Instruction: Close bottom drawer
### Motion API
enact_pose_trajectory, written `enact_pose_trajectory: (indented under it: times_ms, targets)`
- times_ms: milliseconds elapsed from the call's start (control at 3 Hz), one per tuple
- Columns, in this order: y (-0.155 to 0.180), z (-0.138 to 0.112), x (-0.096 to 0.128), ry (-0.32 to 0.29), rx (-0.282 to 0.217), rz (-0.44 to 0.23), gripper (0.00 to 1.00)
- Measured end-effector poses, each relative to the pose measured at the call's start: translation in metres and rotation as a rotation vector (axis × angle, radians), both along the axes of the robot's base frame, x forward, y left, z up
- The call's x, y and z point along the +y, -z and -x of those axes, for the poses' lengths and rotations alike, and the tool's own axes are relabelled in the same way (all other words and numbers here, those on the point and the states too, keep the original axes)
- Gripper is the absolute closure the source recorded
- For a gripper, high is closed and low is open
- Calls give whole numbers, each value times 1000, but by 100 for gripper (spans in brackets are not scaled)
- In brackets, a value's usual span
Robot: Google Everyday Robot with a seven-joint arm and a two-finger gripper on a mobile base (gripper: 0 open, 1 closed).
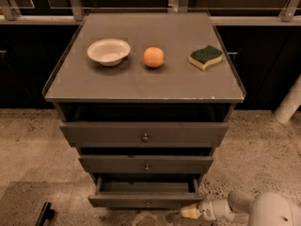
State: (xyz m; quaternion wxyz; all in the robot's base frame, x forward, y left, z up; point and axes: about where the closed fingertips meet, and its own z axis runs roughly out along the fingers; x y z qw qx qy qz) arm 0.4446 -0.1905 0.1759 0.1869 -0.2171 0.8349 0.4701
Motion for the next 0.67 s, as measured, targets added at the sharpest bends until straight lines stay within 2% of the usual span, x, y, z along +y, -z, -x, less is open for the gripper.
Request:
enact_pose_trajectory:
  times_ms: [333,667]
  targets:
    - [-4,-35,2,18,-67,70,100]
    - [-4,-35,2,19,-67,71,100]
